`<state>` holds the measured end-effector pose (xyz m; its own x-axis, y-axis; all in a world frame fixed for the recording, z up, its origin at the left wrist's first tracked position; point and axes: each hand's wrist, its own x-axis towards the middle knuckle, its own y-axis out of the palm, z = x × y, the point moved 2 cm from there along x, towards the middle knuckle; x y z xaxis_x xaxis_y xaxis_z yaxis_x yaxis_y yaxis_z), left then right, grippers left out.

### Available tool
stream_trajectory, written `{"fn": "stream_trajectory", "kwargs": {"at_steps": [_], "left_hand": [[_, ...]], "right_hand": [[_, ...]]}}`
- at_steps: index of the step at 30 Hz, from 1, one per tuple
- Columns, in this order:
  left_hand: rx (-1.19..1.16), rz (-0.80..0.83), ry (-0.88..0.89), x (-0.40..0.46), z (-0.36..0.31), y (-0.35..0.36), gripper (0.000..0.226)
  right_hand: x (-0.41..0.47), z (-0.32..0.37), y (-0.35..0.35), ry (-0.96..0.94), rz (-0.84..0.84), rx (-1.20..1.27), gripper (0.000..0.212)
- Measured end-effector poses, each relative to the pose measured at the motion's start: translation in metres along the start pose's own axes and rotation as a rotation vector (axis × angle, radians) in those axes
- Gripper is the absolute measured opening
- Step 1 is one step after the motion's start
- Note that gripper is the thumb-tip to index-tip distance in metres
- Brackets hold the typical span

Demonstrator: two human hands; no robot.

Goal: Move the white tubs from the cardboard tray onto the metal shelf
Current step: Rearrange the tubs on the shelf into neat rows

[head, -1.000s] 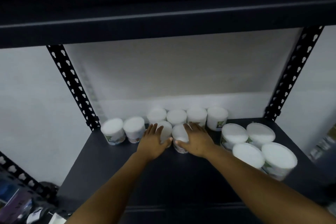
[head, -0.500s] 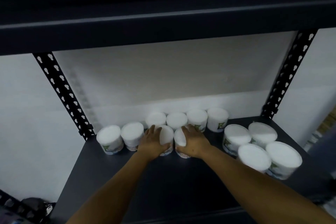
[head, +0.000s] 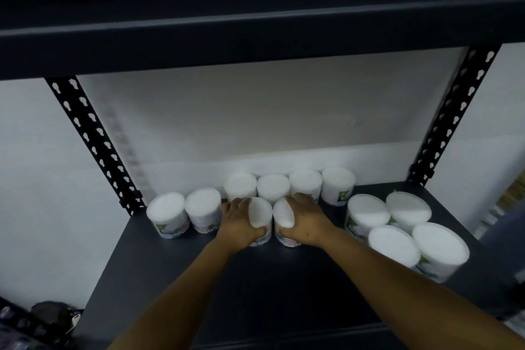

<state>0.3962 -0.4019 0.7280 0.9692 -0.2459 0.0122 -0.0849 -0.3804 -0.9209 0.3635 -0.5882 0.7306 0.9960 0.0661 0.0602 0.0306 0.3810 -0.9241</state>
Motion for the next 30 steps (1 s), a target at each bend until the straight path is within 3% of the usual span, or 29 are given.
{"fn": "stream_trajectory", "kwargs": {"at_steps": [17, 22, 30], "left_hand": [[-0.109, -0.069, 0.133, -0.02, -0.053, 0.019, 0.089], [-0.091, -0.064, 0.127, -0.021, -0.064, 0.027, 0.105], [-0.106, -0.023, 0.123, -0.024, -0.073, 0.034, 0.086]], "right_hand": [[-0.027, -0.059, -0.039, -0.057, 0.037, -0.053, 0.084], [-0.032, -0.07, -0.041, -0.074, 0.026, -0.1, 0.082], [-0.036, -0.078, -0.041, -0.059, 0.067, -0.089, 0.087]]}}
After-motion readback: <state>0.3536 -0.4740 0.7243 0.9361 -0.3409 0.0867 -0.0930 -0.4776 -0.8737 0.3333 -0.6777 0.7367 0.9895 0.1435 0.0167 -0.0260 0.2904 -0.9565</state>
